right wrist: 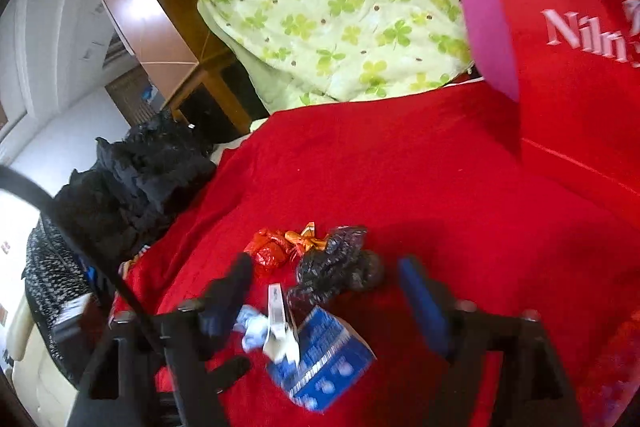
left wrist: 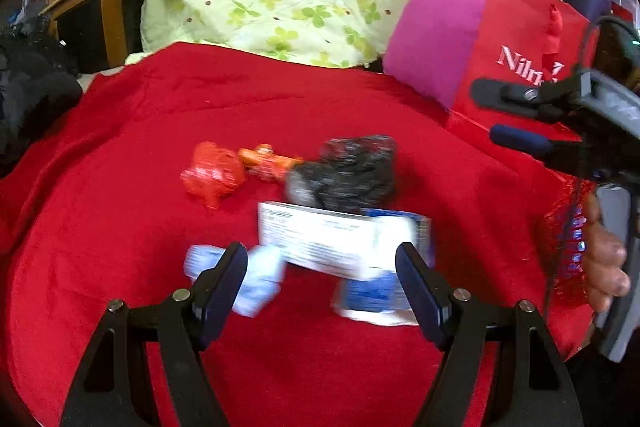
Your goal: Collect trash
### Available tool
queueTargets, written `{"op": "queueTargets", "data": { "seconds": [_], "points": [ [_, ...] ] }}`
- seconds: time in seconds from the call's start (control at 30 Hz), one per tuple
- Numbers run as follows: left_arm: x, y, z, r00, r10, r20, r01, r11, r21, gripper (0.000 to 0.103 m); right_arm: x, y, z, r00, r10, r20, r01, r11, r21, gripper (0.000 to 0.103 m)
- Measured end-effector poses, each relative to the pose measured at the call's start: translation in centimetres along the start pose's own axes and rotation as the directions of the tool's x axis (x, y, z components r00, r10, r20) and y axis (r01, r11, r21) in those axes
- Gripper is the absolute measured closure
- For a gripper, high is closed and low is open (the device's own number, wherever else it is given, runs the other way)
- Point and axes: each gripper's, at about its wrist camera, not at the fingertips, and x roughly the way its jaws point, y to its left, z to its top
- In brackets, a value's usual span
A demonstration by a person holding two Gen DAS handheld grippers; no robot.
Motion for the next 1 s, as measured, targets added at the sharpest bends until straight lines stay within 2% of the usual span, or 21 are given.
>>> {"op": "queueTargets", "data": {
  "seconds": [0.13,0.23,0.37,0.47,0.53,0.63,0.7,0.77,0.8,0.83,0.87,0.97,1.0],
  "points": [
    [-0.1,4.1,1.2,0.997,0.071,0.025,-0.071,0.997,0.003,0.026,5.7,0.3,0.3,0.993,-0.044,-0.114,0.039,0.998,-0.046,0.025],
    [1.5,6.5,3.0,0.994,0.109,0.022,-0.109,0.994,-0.006,0.025,8.8,0.0,0.6,0.984,-0.074,-0.161,0.064,0.996,-0.066,0.025],
    [5.2,8.1,5.1,0.998,0.067,-0.018,-0.068,0.997,-0.043,0.025,12.8,-0.7,0.8,0.965,-0.08,-0.25,0.059,0.994,-0.092,0.027],
    [8.5,8.3,5.9,0.998,0.026,-0.065,-0.03,0.998,-0.06,0.025,14.9,-1.0,0.4,0.95,-0.076,-0.303,0.044,0.993,-0.112,0.036],
    [10.2,8.2,6.1,0.996,0.035,-0.077,-0.039,0.997,-0.063,0.025,15.9,-1.0,0.0,0.938,-0.067,-0.339,0.027,0.993,-0.119,0.042],
    [12.2,8.4,5.8,0.995,0.032,-0.092,-0.039,0.996,-0.079,0.025,16.3,-1.0,-0.3,0.935,-0.042,-0.352,0.001,0.993,-0.116,0.05],
    [13.1,8.5,5.6,0.993,0.02,-0.117,-0.028,0.997,-0.073,0.03,16.1,-0.7,-0.5,0.932,-0.035,-0.361,-0.009,0.993,-0.118,0.058],
    [13.5,8.6,5.1,0.992,0.008,-0.127,-0.015,0.998,-0.059,0.053,15.9,-0.3,-0.5,0.931,-0.037,-0.362,-0.008,0.992,-0.123,0.062],
    [13.7,8.7,4.9,0.99,-0.003,-0.139,-0.005,0.998,-0.061,0.058,15.7,0.0,-0.5,0.932,-0.045,-0.359,-0.003,0.991,-0.132,0.064],
    [13.9,8.9,4.6,0.989,-0.02,-0.148,0.009,0.998,-0.069,0.061,15.4,0.4,-0.5,0.935,-0.05,-0.352,0.0,0.99,-0.141,0.066],
    [13.8,9.0,4.4,0.989,-0.032,-0.146,0.021,0.997,-0.076,0.062,15.0,0.7,-0.5,0.939,-0.048,-0.341,-0.001,0.99,-0.142,0.075],
    [12.8,9.3,4.3,0.994,-0.035,-0.106,0.027,0.997,-0.078,0.064,13.5,2.0,-0.4,0.957,-0.059,-0.284,0.014,0.988,-0.156,0.08],
    [12.3,9.3,4.3,0.995,-0.038,-0.088,0.031,0.996,-0.083,0.064,13.1,2.4,-0.4,0.961,-0.064,-0.27,0.02,0.986,-0.164,0.087]
  ]
}}
